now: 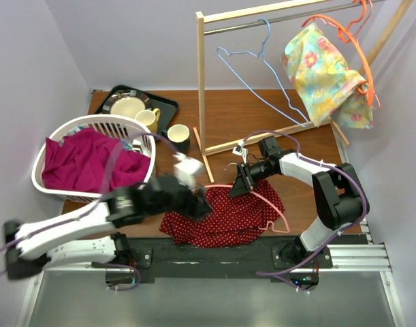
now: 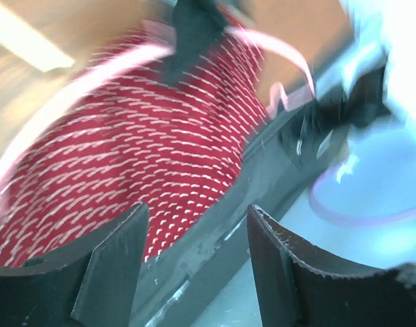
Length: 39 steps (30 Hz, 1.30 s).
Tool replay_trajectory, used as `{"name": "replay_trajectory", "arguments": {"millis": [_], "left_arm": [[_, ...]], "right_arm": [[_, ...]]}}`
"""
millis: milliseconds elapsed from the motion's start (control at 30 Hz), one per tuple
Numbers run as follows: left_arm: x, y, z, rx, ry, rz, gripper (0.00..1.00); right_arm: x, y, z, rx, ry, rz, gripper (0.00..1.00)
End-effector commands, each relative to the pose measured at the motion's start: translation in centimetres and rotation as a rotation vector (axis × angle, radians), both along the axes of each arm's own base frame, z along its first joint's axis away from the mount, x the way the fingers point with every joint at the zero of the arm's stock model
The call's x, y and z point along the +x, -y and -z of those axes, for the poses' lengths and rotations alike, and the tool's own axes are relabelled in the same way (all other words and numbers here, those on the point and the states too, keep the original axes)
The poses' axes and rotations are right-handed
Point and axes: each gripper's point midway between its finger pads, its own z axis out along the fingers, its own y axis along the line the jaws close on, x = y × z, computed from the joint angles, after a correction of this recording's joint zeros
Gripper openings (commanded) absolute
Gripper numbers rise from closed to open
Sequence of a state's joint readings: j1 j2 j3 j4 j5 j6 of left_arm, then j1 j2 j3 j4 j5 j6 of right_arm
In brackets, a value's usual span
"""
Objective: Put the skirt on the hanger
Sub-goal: Place skirt on hanger
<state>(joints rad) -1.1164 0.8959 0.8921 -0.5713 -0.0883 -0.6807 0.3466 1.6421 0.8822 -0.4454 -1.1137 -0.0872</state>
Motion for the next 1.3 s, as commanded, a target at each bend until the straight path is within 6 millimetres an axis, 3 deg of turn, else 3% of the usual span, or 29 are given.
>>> {"name": "replay_trajectory", "arguments": {"millis": [0,167,267,467,633,833,967,1167,1267], "left_arm": [[-2.7,9.1,1.2,0.091,0.321,0.327,0.65],[-2.3,15.5,4.2,0.177,0.529,0.365,0.65],[-0.6,17.5,5.1,0.232,0.611,0.319,0.64],[0.0,20.2,7.6,0.330,0.648,0.366,0.63],[-0.1,20.3,9.0,0.388,0.639,0.398,0.56],[-0.9,20.1,9.6,0.398,0.621,0.461,0.57],[-0.7,19.7,11.1,0.459,0.610,0.485,0.56],[0.0,19.3,12.2,0.524,0.609,0.481,0.44],[0.5,19.1,12.2,0.539,0.611,0.466,0.29]], "right_arm": [[0.7,-0.2,-1.1,0.014,0.039,-0.003,0.00],[0.7,-0.2,-1.1,0.015,0.036,-0.002,0.00],[0.7,-0.2,-1.1,0.013,0.039,-0.001,0.00],[0.7,-0.2,-1.1,0.015,0.035,-0.001,0.00],[0.7,-0.2,-1.3,0.018,0.035,-0.002,0.00],[0.7,-0.2,-1.2,0.016,0.033,-0.002,0.00],[0.7,-0.2,-1.1,0.016,0.033,-0.001,0.00],[0.7,-0.2,-1.1,0.016,0.032,-0.001,0.00],[0.7,-0.2,-1.1,0.016,0.031,-0.001,0.00]]}}
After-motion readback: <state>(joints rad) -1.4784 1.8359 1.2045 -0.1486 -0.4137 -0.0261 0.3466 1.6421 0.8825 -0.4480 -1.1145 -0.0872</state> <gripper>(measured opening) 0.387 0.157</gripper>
